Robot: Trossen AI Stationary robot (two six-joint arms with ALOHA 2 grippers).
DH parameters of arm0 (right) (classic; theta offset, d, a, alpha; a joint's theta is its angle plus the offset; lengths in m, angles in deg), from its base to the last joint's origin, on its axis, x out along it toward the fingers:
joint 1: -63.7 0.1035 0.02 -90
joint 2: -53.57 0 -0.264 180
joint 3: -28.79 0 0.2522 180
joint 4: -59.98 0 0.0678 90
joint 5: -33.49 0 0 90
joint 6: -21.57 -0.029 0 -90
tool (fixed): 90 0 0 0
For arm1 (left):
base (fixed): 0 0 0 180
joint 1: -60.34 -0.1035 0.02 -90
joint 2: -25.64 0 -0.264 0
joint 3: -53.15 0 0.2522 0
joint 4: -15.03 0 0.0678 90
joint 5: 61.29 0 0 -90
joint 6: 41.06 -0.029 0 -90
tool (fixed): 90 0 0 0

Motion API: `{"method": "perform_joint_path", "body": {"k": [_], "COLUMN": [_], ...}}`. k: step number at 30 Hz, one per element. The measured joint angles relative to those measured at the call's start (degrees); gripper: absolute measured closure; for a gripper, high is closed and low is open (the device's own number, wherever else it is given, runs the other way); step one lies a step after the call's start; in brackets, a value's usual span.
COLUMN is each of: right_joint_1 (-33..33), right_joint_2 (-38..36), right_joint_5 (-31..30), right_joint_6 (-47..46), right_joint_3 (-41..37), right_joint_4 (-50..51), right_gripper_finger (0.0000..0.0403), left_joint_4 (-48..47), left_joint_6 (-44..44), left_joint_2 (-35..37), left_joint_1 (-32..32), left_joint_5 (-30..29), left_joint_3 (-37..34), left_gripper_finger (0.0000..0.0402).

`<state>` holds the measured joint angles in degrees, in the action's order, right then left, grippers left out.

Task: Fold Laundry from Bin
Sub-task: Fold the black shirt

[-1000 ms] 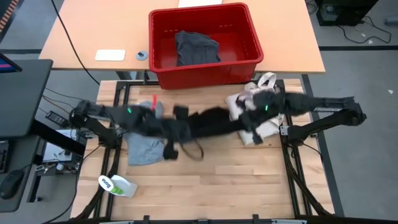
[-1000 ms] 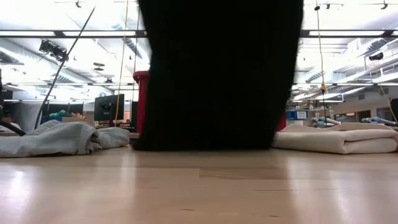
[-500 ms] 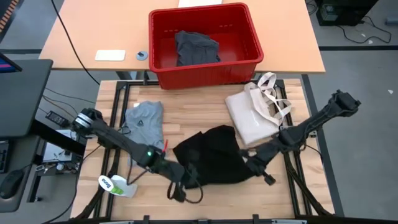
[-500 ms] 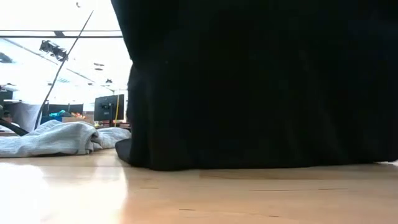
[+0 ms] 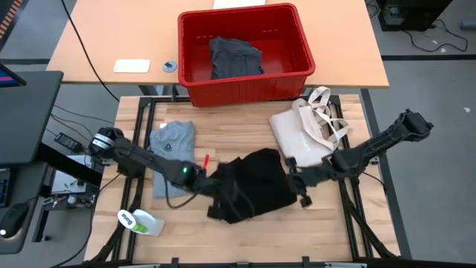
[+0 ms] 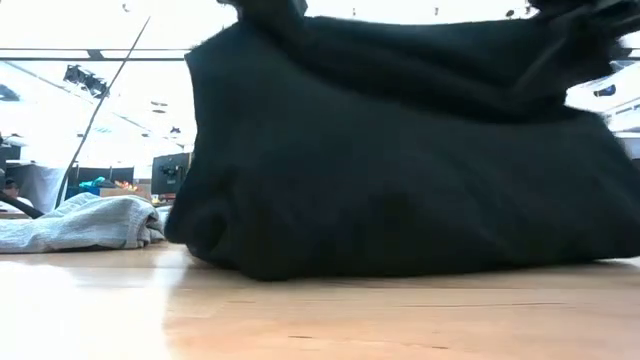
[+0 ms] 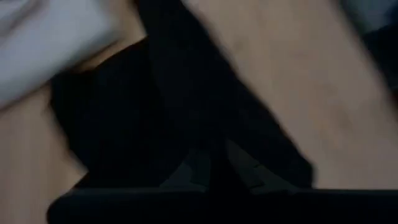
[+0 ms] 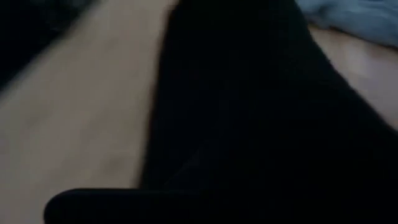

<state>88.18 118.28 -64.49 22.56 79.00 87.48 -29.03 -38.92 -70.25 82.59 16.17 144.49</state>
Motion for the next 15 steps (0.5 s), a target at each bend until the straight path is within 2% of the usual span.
{"method": "perform_joint_path", "body": {"k": [7,11,15], "right_joint_1": [-13.3,-19.61,-24.18], "right_joint_2": [0.12,2.12,6.64], "right_joint_5": [2.43,6.51,10.09], "right_joint_6": [8.89,12.96,15.26], "right_joint_3": [0.07,0.11,0.04], "right_joint_4": [-1.39,-3.05,-5.58], "right_gripper_finger": [0.0366,0.0359,0.0329], "left_joint_4": [-14.3,-16.56,-19.86], "left_joint_6": [4.42,5.4,6.2], "left_joint_2": [1.24,1.04,1.02], "left_joint_1": [-7.87,-11.79,-14.27], "left_joint_5": [-4.36,-4.41,-4.35], "left_joint_3": [0.18,-0.29,-0.46], "left_gripper_finger": [0.0385,0.0385,0.0385]}}
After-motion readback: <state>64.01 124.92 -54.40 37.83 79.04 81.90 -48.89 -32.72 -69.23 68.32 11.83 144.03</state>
